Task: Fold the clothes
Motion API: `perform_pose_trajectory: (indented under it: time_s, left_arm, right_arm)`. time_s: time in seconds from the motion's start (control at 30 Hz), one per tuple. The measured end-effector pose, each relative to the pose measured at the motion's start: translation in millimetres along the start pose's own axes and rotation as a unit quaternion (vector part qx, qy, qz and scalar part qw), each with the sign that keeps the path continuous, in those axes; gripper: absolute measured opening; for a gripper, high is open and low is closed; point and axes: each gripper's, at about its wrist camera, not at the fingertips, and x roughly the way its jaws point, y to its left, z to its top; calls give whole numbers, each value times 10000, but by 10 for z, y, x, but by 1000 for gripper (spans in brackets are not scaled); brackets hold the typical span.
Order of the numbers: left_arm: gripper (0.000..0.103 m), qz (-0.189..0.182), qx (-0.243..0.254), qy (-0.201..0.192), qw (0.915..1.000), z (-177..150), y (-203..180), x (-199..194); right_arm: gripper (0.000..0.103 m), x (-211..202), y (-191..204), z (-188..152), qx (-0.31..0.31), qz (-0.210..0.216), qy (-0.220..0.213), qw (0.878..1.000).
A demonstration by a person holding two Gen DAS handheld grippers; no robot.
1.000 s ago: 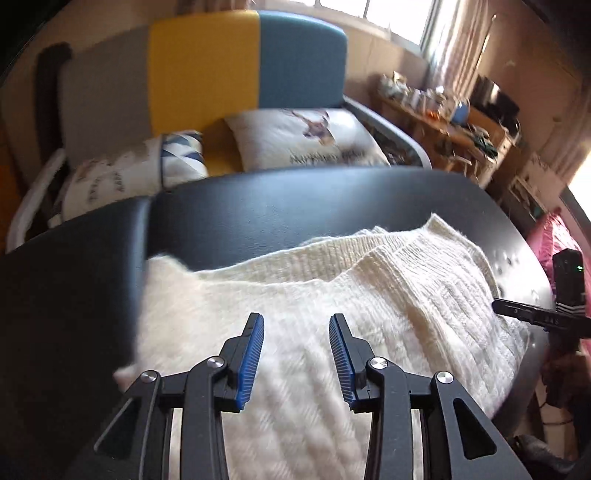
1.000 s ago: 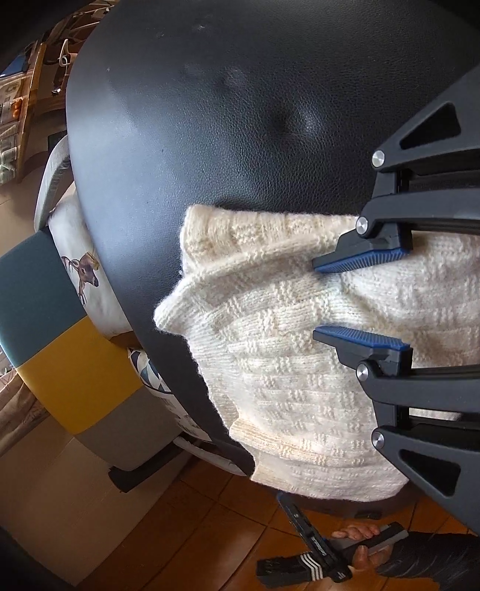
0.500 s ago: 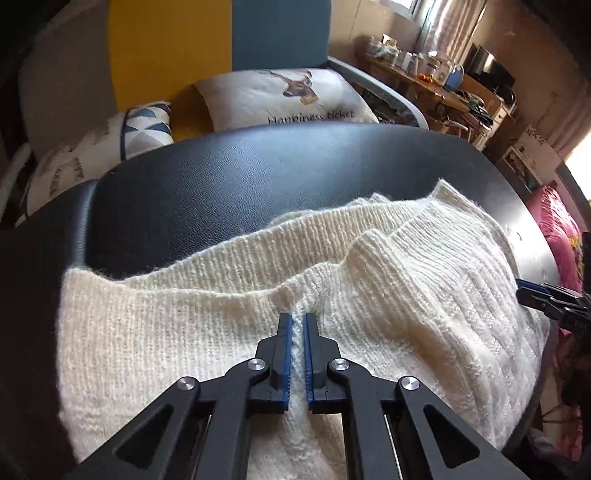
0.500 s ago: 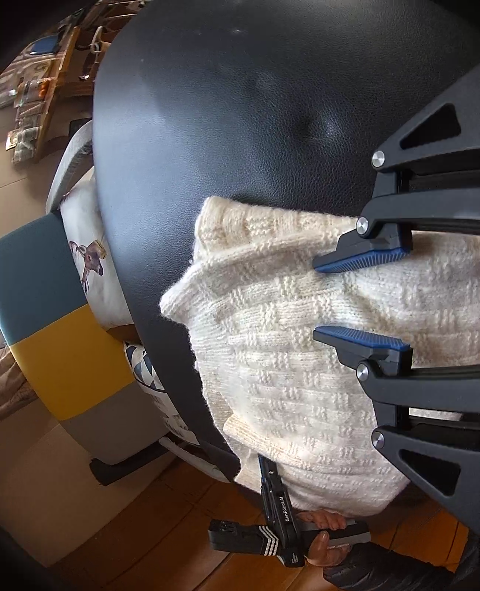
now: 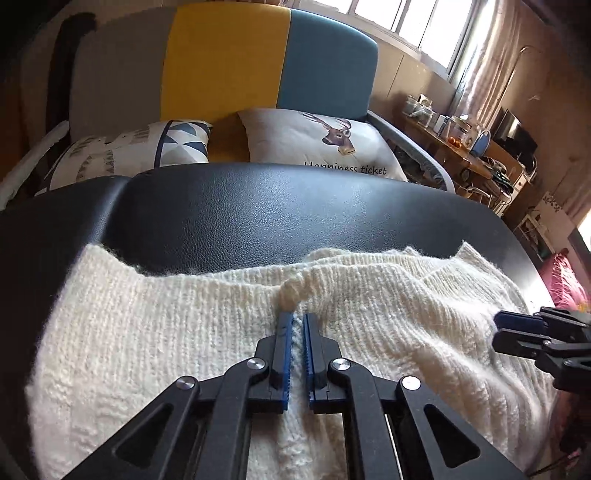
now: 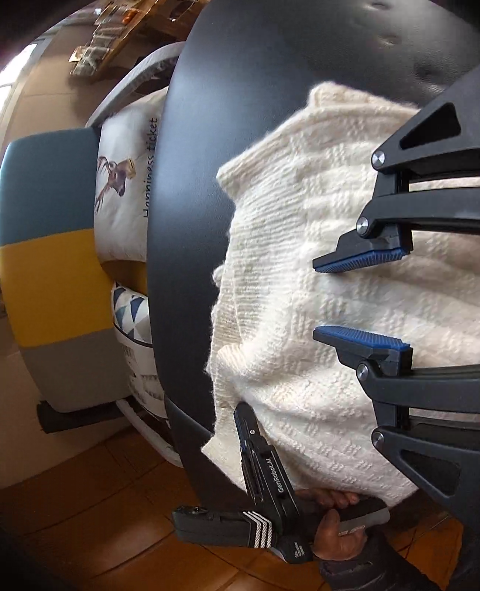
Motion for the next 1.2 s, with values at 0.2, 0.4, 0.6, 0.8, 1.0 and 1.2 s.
perform_pose_trajectory:
  time_s: [0.2, 0.4, 0.6, 0.8, 1.0, 1.2]
  left_arm:
    - [8, -103, -104, -5, 9999, -44, 26, -24]
    - [8, -113, -136, -17, 9998, -45, 32, -33]
    - [9, -53, -189, -114, 9997, -102, 33, -107]
    - [12, -95, -317, -57, 9994, -80, 74, -111]
    - [20, -204, -370, -289, 9987, 53, 171, -351]
    - [22, -443, 609, 590, 9954, 172, 89, -151]
  right_arm:
    - [30, 439, 141, 338, -244, -352, 395, 9983]
    - [33, 664, 236, 311, -758, -676, 477, 9937]
    - [4, 535, 218, 394, -767, -858, 66, 9933]
    - [4, 727, 50, 463, -466, -899, 51, 9949]
    - [8, 693, 37, 393, -384, -797, -180, 9959]
    - [12, 656, -50, 388, -59, -492, -222, 9985]
